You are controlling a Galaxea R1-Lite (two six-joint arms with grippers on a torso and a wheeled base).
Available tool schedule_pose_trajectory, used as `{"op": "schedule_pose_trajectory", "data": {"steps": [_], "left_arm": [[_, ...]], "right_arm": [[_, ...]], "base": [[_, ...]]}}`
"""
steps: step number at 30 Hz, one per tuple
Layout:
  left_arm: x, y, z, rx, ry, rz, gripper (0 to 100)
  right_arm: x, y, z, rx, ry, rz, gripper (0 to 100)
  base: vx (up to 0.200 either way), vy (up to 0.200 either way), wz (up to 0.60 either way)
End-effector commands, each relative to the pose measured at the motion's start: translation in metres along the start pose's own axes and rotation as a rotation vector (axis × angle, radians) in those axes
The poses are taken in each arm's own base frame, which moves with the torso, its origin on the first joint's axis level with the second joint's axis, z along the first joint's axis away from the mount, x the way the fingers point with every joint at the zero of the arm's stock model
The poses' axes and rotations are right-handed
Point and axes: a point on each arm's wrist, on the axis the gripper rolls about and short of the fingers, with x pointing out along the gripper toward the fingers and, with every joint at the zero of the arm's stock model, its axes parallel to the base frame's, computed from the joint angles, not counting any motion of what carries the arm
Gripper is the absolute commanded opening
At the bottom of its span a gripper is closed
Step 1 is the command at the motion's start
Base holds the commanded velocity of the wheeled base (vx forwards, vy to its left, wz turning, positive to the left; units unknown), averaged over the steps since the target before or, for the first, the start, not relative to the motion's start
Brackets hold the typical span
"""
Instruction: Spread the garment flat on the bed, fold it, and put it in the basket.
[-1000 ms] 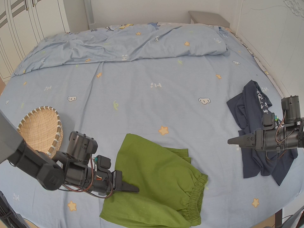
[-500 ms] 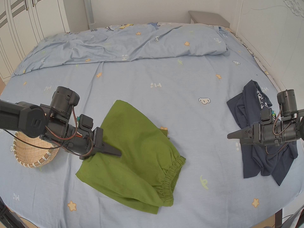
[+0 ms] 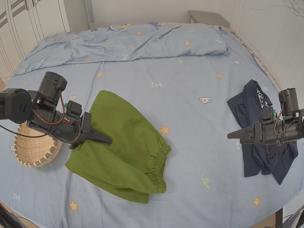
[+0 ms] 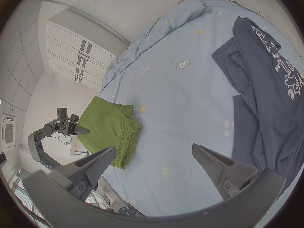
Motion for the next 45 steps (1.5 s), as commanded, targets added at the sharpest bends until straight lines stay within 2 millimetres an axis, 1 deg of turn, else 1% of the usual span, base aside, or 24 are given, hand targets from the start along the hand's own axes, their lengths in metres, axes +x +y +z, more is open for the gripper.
{"op": "schedule_pose_trajectory", "data": {"steps": [1, 4, 19, 22, 25, 26, 27, 28, 29, 31, 32, 33, 37, 38, 42, 43, 44, 45], "left_arm": [[-0.015, -0.011, -0.001, 0.033, -0.041, -0.014, 0], [-0.018, -0.012, -0.002, 0.037, -0.046, -0.016, 0], [-0.012, -0.013, -0.007, 0.038, -0.023, -0.016, 0], [-0.010, -0.014, -0.010, 0.061, -0.010, -0.015, 0], [-0.009, -0.023, -0.016, 0.113, 0.004, -0.031, 0], [-0.004, -0.032, -0.020, 0.146, 0.026, -0.051, 0], [-0.002, -0.038, -0.022, 0.162, 0.034, -0.062, 0], [-0.001, -0.039, -0.022, 0.165, 0.035, -0.063, 0], [0.000, -0.046, -0.024, 0.189, 0.038, -0.071, 0], [-0.006, -0.054, -0.022, 0.215, 0.012, -0.079, 0], [-0.007, -0.055, -0.022, 0.220, 0.008, -0.081, 0], [-0.018, -0.062, -0.024, 0.241, -0.021, -0.094, 0], [-0.034, -0.068, -0.023, 0.283, -0.085, -0.101, 0], [-0.039, -0.068, -0.021, 0.287, -0.108, -0.095, 0], [-0.070, -0.067, -0.011, 0.297, -0.235, -0.076, 0], [-0.071, -0.067, -0.011, 0.298, -0.240, -0.076, 0], [-0.084, -0.065, -0.008, 0.305, -0.301, -0.064, 0], [-0.089, -0.061, -0.005, 0.307, -0.338, -0.056, 0]], "right_arm": [[-0.003, 0.002, 0.000, -0.005, -0.010, 0.002, 100], [-0.003, 0.003, 0.000, -0.010, -0.006, 0.007, 100], [-0.005, 0.004, 0.000, -0.012, -0.014, 0.008, 100], [-0.005, 0.005, 0.000, -0.017, -0.014, 0.011, 100], [-0.006, 0.006, 0.000, -0.020, -0.019, 0.012, 100], [-0.007, 0.006, 0.000, -0.019, -0.021, 0.011, 100], [-0.007, 0.007, 0.000, -0.020, -0.021, 0.012, 100], [-0.007, 0.007, 0.000, -0.020, -0.021, 0.012, 100], [-0.007, 0.006, 0.000, -0.020, -0.019, 0.012, 100], [-0.007, 0.007, 0.000, -0.021, -0.021, 0.012, 100], [-0.007, 0.007, 0.000, -0.021, -0.021, 0.012, 100], [-0.007, 0.006, 0.000, -0.019, -0.022, 0.010, 100], [-0.007, 0.006, 0.000, -0.020, -0.021, 0.011, 100], [-0.007, 0.006, 0.000, -0.021, -0.021, 0.012, 100], [-0.005, 0.007, -0.002, -0.023, -0.013, 0.015, 100], [-0.005, 0.007, -0.002, -0.023, -0.013, 0.015, 100], [-0.005, 0.007, -0.002, -0.024, -0.014, 0.015, 100], [-0.006, 0.008, -0.002, -0.026, -0.018, 0.017, 100]], "base": [[0.000, 0.200, 0.00], [0.000, 0.200, 0.00], [0.000, 0.200, 0.00], [0.000, 0.133, 0.00], [0.000, 0.000, 0.00], [0.000, 0.000, 0.00], [0.000, 0.000, 0.00], [0.000, 0.000, 0.00], [0.000, 0.000, 0.00], [0.000, 0.000, 0.00], [0.000, 0.000, 0.00], [0.000, 0.000, 0.00], [0.000, 0.000, 0.00], [0.000, 0.000, 0.00], [0.000, 0.000, 0.00], [0.000, 0.000, 0.00], [0.000, 0.000, 0.00], [0.000, 0.000, 0.00]]}}
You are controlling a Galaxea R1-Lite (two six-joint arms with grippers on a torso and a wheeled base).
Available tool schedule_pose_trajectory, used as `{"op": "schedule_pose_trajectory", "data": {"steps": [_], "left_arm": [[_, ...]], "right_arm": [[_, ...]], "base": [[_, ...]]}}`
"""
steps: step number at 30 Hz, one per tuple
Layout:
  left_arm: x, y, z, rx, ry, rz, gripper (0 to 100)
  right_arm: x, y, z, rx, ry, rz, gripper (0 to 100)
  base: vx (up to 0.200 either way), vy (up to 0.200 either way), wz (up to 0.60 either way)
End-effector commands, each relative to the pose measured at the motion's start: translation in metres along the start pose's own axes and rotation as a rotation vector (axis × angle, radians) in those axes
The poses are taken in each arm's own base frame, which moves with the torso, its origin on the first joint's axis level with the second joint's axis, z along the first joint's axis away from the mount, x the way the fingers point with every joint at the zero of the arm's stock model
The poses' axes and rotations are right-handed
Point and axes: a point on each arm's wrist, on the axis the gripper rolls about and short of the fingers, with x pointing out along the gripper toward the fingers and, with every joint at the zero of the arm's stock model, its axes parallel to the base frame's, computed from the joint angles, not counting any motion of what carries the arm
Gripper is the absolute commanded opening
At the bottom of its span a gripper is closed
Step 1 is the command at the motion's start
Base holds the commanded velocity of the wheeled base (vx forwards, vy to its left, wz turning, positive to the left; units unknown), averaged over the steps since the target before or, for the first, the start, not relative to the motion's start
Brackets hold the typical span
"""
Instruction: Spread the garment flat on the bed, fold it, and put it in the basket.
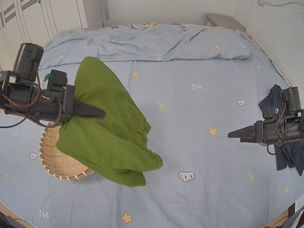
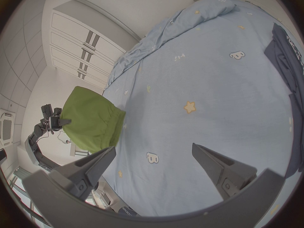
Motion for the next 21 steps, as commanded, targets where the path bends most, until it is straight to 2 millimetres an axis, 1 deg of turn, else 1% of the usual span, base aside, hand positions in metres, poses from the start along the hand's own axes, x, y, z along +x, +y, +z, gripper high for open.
{"op": "schedule_pose_trajectory", "data": {"steps": [1, 3, 6, 8, 10, 11, 12, 13, 15, 16, 18, 21], "left_arm": [[-0.037, 0.002, 0.013, 0.039, -0.170, 0.043, 0], [-0.045, 0.011, 0.019, 0.040, -0.230, 0.073, 0], [-0.050, 0.022, 0.021, 0.029, -0.260, 0.097, 0], [-0.053, 0.038, 0.017, -0.018, -0.263, 0.134, 0], [-0.052, 0.057, 0.010, -0.073, -0.248, 0.175, 0], [-0.052, 0.071, 0.005, -0.116, -0.237, 0.207, 0], [-0.054, 0.081, 0.001, -0.151, -0.235, 0.231, 0], [-0.056, 0.087, -0.002, -0.177, -0.233, 0.246, 0], [-0.057, 0.104, -0.018, -0.246, -0.209, 0.280, 0], [-0.057, 0.104, -0.018, -0.246, -0.209, 0.280, 0], [-0.052, 0.126, -0.035, -0.332, -0.164, 0.320, 0], [-0.051, 0.141, -0.040, -0.378, -0.158, 0.346, 0]], "right_arm": [[-0.001, 0.001, 0.000, -0.004, -0.002, 0.003, 100], [-0.003, 0.003, 0.000, -0.008, -0.008, 0.005, 100], [-0.004, 0.004, 0.000, -0.012, -0.012, 0.007, 100], [-0.008, 0.007, -0.001, -0.019, -0.020, 0.010, 100], [-0.012, 0.009, 0.000, -0.025, -0.033, 0.014, 100], [-0.014, 0.010, 0.000, -0.027, -0.039, 0.015, 100], [-0.014, 0.011, 0.000, -0.029, -0.040, 0.018, 100], [-0.015, 0.012, 0.000, -0.029, -0.039, 0.019, 100], [-0.015, 0.012, -0.001, -0.030, -0.037, 0.023, 100], [-0.015, 0.012, -0.001, -0.030, -0.037, 0.023, 100], [-0.013, 0.013, -0.002, -0.033, -0.030, 0.028, 100], [-0.015, 0.015, -0.003, -0.039, -0.034, 0.032, 100]], "base": [[0.000, 0.000, 0.00], [0.000, 0.000, 0.00], [0.000, 0.000, 0.00], [0.000, 0.000, 0.00], [0.000, 0.000, 0.00], [0.000, 0.000, 0.00], [0.000, 0.000, 0.00], [0.000, 0.000, 0.00], [0.000, 0.000, 0.00], [0.000, 0.000, 0.00], [0.000, 0.000, 0.00], [0.000, 0.000, 0.00]]}}
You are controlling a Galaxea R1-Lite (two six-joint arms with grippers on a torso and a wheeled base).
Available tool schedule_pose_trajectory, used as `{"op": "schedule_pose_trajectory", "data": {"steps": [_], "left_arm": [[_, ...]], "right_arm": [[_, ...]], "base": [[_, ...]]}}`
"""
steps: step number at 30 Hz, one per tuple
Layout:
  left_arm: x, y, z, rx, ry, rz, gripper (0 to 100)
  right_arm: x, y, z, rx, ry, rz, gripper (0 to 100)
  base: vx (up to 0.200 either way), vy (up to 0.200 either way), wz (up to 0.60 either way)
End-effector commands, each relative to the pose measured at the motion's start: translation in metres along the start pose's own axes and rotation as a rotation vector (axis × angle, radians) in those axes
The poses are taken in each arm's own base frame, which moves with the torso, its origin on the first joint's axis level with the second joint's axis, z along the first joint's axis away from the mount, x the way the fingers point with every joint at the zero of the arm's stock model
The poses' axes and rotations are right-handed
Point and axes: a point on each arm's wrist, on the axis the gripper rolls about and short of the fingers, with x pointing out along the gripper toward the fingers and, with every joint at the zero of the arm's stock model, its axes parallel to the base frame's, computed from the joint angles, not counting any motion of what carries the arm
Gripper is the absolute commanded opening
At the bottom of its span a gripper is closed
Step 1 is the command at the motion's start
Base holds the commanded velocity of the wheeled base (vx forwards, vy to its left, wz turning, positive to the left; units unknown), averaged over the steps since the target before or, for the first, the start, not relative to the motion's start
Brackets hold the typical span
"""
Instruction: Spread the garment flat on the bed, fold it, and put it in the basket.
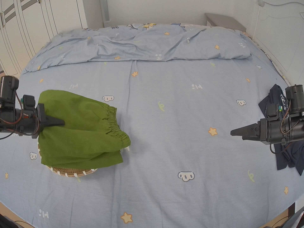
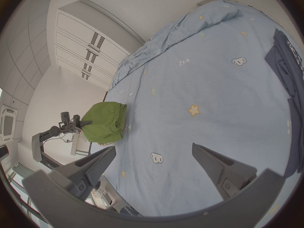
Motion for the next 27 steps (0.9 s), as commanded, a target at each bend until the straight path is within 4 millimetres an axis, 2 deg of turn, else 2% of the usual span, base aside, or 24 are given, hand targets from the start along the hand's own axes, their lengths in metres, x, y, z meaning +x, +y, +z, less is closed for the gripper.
{"op": "schedule_pose_trajectory", "data": {"steps": [1, 8, 14, 20, 27], "left_arm": [[0.018, 0.046, -0.010, -0.138, 0.067, 0.094, 0], [0.048, 0.072, -0.005, -0.202, 0.130, 0.190, 0], [0.066, 0.086, 0.003, -0.251, 0.206, 0.310, 0], [0.070, 0.082, 0.016, -0.252, 0.227, 0.310, 0], [0.067, 0.078, 0.019, -0.241, 0.213, 0.307, 0]], "right_arm": [[-0.006, 0.006, -0.002, -0.018, -0.015, 0.012, 100], [-0.011, 0.009, -0.002, -0.022, -0.021, 0.012, 100], [-0.010, 0.010, -0.003, -0.022, -0.015, 0.012, 100], [-0.007, 0.011, -0.005, -0.026, -0.006, 0.017, 100], [-0.006, 0.010, -0.005, -0.024, -0.002, 0.015, 100]], "base": [[0.000, 0.000, 0.00], [0.000, 0.000, 0.00], [0.000, 0.000, 0.00], [0.000, 0.000, 0.00], [0.000, 0.000, 0.00]]}}
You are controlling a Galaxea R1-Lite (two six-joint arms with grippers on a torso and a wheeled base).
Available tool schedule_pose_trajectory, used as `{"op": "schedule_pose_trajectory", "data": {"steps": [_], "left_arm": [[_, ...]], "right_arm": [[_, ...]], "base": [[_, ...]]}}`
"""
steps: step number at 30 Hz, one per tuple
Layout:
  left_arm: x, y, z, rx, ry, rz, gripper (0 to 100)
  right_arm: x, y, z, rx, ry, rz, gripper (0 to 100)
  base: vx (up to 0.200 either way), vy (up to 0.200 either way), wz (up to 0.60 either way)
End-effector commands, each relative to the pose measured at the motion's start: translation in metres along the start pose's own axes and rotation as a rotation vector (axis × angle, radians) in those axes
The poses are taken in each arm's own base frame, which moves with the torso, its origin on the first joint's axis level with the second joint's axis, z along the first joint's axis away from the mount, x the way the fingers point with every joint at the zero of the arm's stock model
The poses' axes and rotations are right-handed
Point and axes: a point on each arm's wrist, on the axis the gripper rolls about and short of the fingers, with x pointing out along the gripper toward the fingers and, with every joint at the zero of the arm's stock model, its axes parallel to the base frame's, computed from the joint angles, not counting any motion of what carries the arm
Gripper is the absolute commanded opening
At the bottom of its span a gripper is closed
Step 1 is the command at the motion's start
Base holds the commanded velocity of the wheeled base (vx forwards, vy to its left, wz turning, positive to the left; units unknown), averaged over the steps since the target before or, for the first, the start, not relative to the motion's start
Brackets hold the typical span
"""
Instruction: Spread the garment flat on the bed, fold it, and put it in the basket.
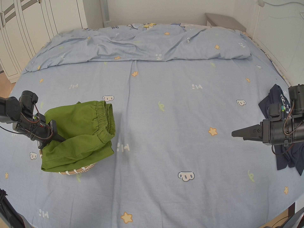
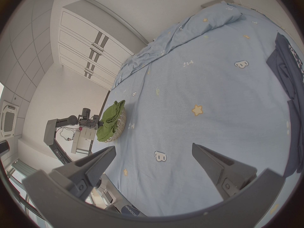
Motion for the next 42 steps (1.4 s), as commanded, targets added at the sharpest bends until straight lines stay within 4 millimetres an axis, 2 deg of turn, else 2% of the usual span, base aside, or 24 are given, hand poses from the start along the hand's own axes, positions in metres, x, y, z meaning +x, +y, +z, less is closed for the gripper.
{"op": "schedule_pose_trajectory", "data": {"steps": [1, 3, 8, 16, 21, 23, 26, 31, 33, 35, 36, 39, 42], "left_arm": [[0.002, 0.000, 0.002, 0.000, 0.003, 0.000, 100], [-0.004, -0.006, 0.001, 0.006, -0.005, -0.006, 100], [-0.037, -0.020, -0.008, 0.041, -0.064, -0.023, 100], [-0.081, -0.045, -0.028, 0.110, -0.204, 0.064, 100], [-0.111, -0.064, -0.053, 0.165, -0.265, 0.015, 100], [-0.133, -0.074, -0.075, 0.210, -0.306, -0.033, 100], [-0.153, -0.084, -0.098, 0.264, -0.352, -0.074, 100], [-0.183, -0.077, -0.158, 0.294, -0.424, -0.076, 100], [-0.188, -0.067, -0.181, 0.282, -0.452, -0.073, 100], [-0.191, -0.060, -0.192, 0.279, -0.464, -0.071, 100], [-0.194, -0.048, -0.209, 0.275, -0.491, -0.071, 100], [-0.198, -0.031, -0.229, 0.262, -0.538, -0.069, 100], [-0.199, -0.005, -0.260, 0.257, -0.598, -0.089, 100]], "right_arm": [[0.001, 0.000, 0.000, 0.002, 0.005, 0.000, 100], [0.001, 0.000, 0.000, 0.002, 0.005, 0.002, 100], [0.001, -0.001, 0.000, 0.002, 0.004, -0.001, 100], [-0.003, 0.002, -0.001, -0.010, -0.010, -0.007, 100], [-0.032, 0.018, -0.010, -0.074, -0.111, -0.084, 100], [-0.049, 0.025, -0.019, -0.123, -0.146, -0.111, 100], [-0.068, 0.031, -0.040, -0.181, -0.159, -0.150, 100], [-0.097, 0.033, -0.107, -0.234, -0.147, -0.195, 100], [-0.106, 0.032, -0.135, -0.244, -0.149, -0.183, 100], [-0.111, 0.031, -0.148, -0.244, -0.158, -0.184, 100], [-0.116, 0.028, -0.166, -0.243, -0.173, -0.192, 100], [-0.121, 0.025, -0.189, -0.244, -0.187, -0.196, 100], [-0.127, 0.023, -0.211, -0.256, -0.227, -0.196, 100]], "base": [[0.000, 0.000, 0.00], [0.000, 0.000, 0.00], [0.000, 0.000, 0.00], [0.000, 0.000, 0.00], [0.000, 0.000, 0.00], [0.000, 0.000, 0.00], [0.000, 0.000, 0.00], [0.000, 0.000, 0.00], [0.000, 0.000, 0.00], [0.000, 0.000, 0.00], [0.000, 0.000, 0.00], [0.000, 0.000, 0.00], [0.000, 0.000, 0.00]]}}
